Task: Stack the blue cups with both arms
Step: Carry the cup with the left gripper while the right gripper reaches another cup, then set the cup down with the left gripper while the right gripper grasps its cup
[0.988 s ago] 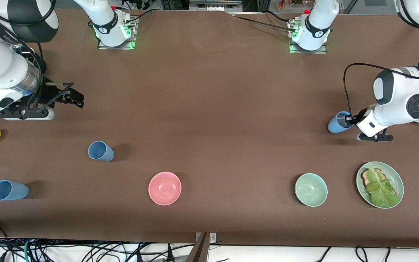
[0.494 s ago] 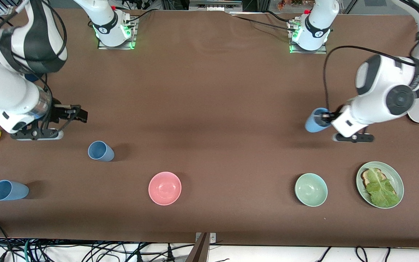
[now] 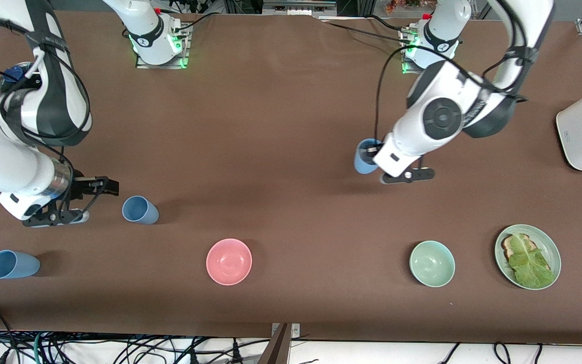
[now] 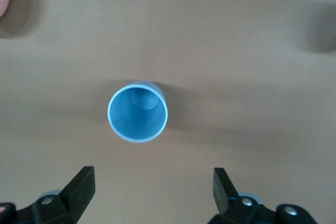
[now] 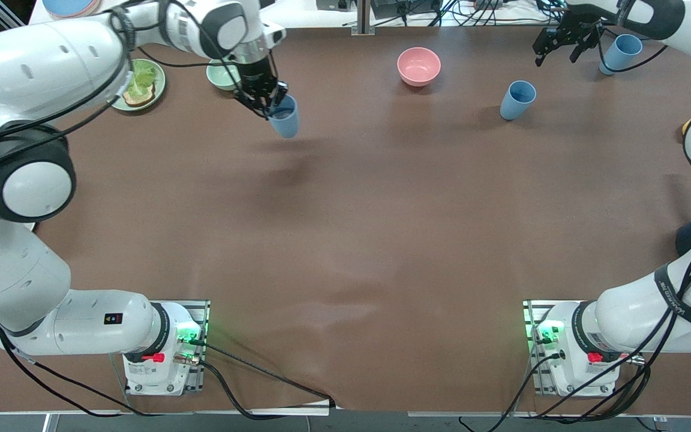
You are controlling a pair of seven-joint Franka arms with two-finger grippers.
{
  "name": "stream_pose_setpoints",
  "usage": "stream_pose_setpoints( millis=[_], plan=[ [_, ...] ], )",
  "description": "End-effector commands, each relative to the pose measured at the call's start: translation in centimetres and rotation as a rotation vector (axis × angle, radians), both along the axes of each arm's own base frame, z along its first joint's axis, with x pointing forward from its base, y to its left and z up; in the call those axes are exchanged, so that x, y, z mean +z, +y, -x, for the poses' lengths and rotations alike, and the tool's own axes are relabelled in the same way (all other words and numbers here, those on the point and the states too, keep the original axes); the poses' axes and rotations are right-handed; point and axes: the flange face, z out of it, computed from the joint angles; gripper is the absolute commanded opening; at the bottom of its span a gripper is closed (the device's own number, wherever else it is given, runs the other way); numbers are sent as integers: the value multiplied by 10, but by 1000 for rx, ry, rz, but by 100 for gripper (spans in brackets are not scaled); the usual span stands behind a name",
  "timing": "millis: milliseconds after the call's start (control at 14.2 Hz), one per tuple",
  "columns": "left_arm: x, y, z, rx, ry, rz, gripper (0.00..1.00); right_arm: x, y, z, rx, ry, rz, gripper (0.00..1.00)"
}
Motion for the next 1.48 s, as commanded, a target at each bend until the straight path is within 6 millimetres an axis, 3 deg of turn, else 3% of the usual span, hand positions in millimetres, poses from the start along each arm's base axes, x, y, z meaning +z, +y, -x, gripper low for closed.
stream_pose_setpoints(
  millis=[0, 353, 635, 917, 1129, 1340, 1411],
  plan=[
    [-32, -57, -11, 44, 54, 34, 0, -32, -1, -19, 9, -23, -18, 99],
    [-77, -125, 12, 58, 32, 66, 0, -73, -21, -38, -4, -56, -28, 99],
    [-105, -143, 22, 59, 2, 26, 0, -97, -22, -38, -9, -42, -34, 95],
    [-120, -154, 29, 90, -1, 17, 0, -119, -21, -37, -14, -25, -39, 84],
    [-121, -157, 32, 72, -15, 7, 0, -123, -19, -36, -20, -19, -40, 58],
    [-122, -156, 31, 73, -14, 6, 44, -123, -12, -35, -21, -11, -54, 54],
    [-122, -156, 31, 75, -14, 6, 87, -122, -12, -35, -20, -10, -58, 57]
  ],
)
